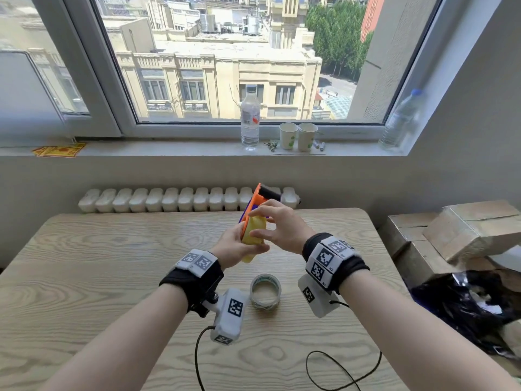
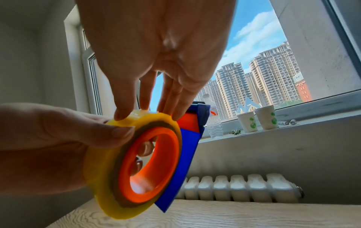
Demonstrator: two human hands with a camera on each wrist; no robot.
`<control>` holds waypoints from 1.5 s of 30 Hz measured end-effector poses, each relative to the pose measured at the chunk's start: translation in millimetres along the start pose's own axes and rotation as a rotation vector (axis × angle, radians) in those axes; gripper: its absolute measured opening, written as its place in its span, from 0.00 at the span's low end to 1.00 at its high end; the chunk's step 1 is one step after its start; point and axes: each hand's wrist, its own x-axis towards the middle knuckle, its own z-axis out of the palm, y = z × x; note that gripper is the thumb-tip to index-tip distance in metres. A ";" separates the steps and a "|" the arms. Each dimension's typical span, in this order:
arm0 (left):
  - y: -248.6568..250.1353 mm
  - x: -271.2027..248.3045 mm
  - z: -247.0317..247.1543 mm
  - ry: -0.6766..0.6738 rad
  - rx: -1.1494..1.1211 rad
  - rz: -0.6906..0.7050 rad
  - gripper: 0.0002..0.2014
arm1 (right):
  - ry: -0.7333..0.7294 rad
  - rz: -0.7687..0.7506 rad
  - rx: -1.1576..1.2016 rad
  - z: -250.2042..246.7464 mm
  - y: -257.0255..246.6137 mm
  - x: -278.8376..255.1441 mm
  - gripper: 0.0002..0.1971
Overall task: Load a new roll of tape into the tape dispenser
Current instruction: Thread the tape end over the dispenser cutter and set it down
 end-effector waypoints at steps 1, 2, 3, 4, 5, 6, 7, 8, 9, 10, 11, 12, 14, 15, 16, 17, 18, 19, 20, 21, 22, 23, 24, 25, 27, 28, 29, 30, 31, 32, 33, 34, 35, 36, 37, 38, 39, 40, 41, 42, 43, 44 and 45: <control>0.4 -0.9 0.7 0.004 0.016 -0.005 0.16 | 0.007 -0.017 -0.008 -0.4 0.3 -0.9 0.16; 0.2 -1.7 1.5 0.013 0.032 -0.013 0.16 | 0.023 -0.039 -0.017 -0.6 -0.1 -1.8 0.13; -0.3 -2.0 2.1 0.018 0.050 -0.021 0.17 | 0.042 -0.056 -0.035 -1.1 -1.2 -2.6 0.11; -1.1 -1.9 2.7 0.017 0.072 -0.027 0.17 | 0.066 -0.079 -0.074 -1.4 -2.7 -3.0 0.10; -1.7 -1.8 3.4 0.010 0.103 -0.035 0.18 | 0.091 -0.112 -0.133 -1.9 -3.9 -3.3 0.10; -2.1 -1.4 3.9 0.002 0.133 -0.040 0.19 | 0.118 -0.161 -0.210 -1.8 -3.8 -3.1 0.09; -1.6 -1.6 4.7 -0.006 0.153 -0.043 0.18 | 0.120 -0.207 -0.303 -1.5 -4.6 -3.3 0.08; -0.9 -2.0 5.2 -0.010 0.165 -0.046 0.18 | 0.112 -0.248 -0.401 -1.3 -5.2 -4.0 0.07; -0.2 -2.3 5.6 -0.013 0.176 -0.048 0.18 | 0.111 -0.276 -0.491 -1.9 -6.6 -5.0 0.05; 0.6 -2.7 5.8 -0.014 0.189 -0.052 0.18 | 0.117 -0.304 -0.562 -2.0 -7.0 -6.1 0.05; 1.5 -3.1 6.0 -0.016 0.201 -0.057 0.18 | 0.116 -0.327 -0.634 -2.9 -9.1 -8.0 0.07; 2.2 -3.6 6.4 -0.017 0.208 -0.058 0.19 | 0.132 -0.360 -0.702 -3.2 -10.3 -9.4 0.08; 3.5 -4.8 7.9 -0.018 0.202 -0.061 0.19 | 0.163 -0.383 -0.788 -4.1 -14.3 -12.5 0.10; 4.1 -5.3 8.5 -0.016 0.195 -0.065 0.19 | 0.176 -0.387 -0.804 -4.2 -15.1 -13.2 0.10; 4.5 -5.8 9.0 -0.013 0.187 -0.067 0.18 | 0.186 -0.390 -0.799 -2.9 -12.9 -12.4 0.10; 5.4 -6.6 9.4 -0.012 0.182 -0.066 0.17 | 0.180 -0.369 -0.783 -2.0 -12.0 -12.0 0.10; 5.7 -7.3 9.5 -0.013 0.178 -0.062 0.16 | 0.176 -0.358 -0.758 0.2 -9.2 -11.7 0.09; 5.6 -7.8 9.3 -0.016 0.176 -0.060 0.16 | 0.166 -0.339 -0.724 1.2 -8.4 -12.2 0.09; 5.7 -8.4 9.1 -0.022 0.178 -0.057 0.16 | 0.159 -0.320 -0.665 2.3 -7.7 -12.3 0.08; 5.7 -9.4 9.0 -0.028 0.183 -0.053 0.15 | 0.139 -0.284 -0.586 1.4 -8.6 -13.3 0.05; 6.2 -10.9 9.1 -0.034 0.189 -0.048 0.15 | 0.135 -0.251 -0.499 -0.6 -9.5 -13.3 0.02; 6.3 -12.1 9.4 -0.039 0.192 -0.043 0.15 | 0.109 -0.195 -0.421 -3.4 -10.6 -13.5 0.04; 6.1 -13.0 9.7 -0.042 0.194 -0.040 0.15 | 0.091 -0.157 -0.352 -5.2 -9.9 -14.2 0.07; 6.1 -13.4 10.2 -0.044 0.195 -0.038 0.15 | 0.076 -0.130 -0.322 -7.4 -10.5 -15.1 0.08; 5.4 -14.2 10.7 -0.053 0.196 -0.039 0.14 | 0.062 -0.127 -0.288 -8.2 -10.1 -15.7 0.07; 4.7 -13.9 10.7 -0.057 0.197 -0.038 0.14 | 0.058 -0.130 -0.271 -7.1 -9.0 -15.0 0.07; 3.7 -13.5 10.8 -0.055 0.197 -0.041 0.14 | 0.040 -0.116 -0.250 -6.6 -9.5 -14.5 0.06; 3.3 -13.0 10.7 -0.048 0.194 -0.049 0.15 | 0.022 -0.097 -0.226 -6.0 -8.9 -13.7 0.05; 3.0 -12.6 10.5 -0.039 0.189 -0.063 0.16 | 0.001 -0.065 -0.211 -6.2 -9.0 -13.4 0.05; 2.8 -12.7 10.1 -0.034 0.182 -0.076 0.18 | -0.013 -0.039 -0.199 -6.1 -8.8 -13.6 0.06; 2.5 -12.2 9.7 -0.035 0.179 -0.083 0.18 | -0.020 -0.019 -0.189 -6.9 -8.9 -14.0 0.06; 1.7 -11.9 8.9 -0.037 0.177 -0.087 0.19 | -0.018 -0.015 -0.174 -7.5 -8.7 -14.7 0.06; 1.2 -11.7 8.0 -0.039 0.175 -0.091 0.19 | -0.011 -0.017 -0.160 -8.0 -9.1 -15.9 0.06; 1.2 -11.9 7.2 -0.043 0.174 -0.093 0.19 | 0.002 -0.024 -0.148 -8.6 -9.3 -17.2 0.06; 1.1 -11.9 6.8 -0.051 0.173 -0.094 0.18 | 0.014 -0.031 -0.140 -9.0 -9.6 -18.4 0.06; 0.9 -11.8 6.4 -0.062 0.172 -0.095 0.18 | 0.030 -0.036 -0.134 -9.0 -9.1 -19.1 0.06; 1.0 -12.2 6.6 -0.073 0.173 -0.098 0.18 | 0.045 -0.039 -0.129 -8.9 -9.0 -19.7 0.05; 2.1 -13.3 6.8 -0.081 0.178 -0.102 0.19 | 0.059 -0.041 -0.120 -8.8 -9.2 -20.3 0.05; 3.1 -14.2 7.2 -0.089 0.185 -0.103 0.19 | 0.065 -0.044 -0.112 -8.6 -9.3 -20.9 0.04; 4.2 -14.9 7.2 -0.098 0.191 -0.105 0.20 | 0.066 -0.045 -0.111 -8.0 -9.4 -21.8 0.04; 5.3 -15.3 7.2 -0.110 0.193 -0.108 0.20 | 0.063 -0.045 -0.117 -7.6 -9.7 -22.6 0.04; 6.9 -16.1 6.7 -0.124 0.189 -0.113 0.19 | 0.060 -0.043 -0.124 -7.3 -9.9 -23.2 0.04; 8.5 -16.7 6.3 -0.139 0.179 -0.118 0.18 | 0.061 -0.042 -0.130 -7.0 -10.1 -23.4 0.04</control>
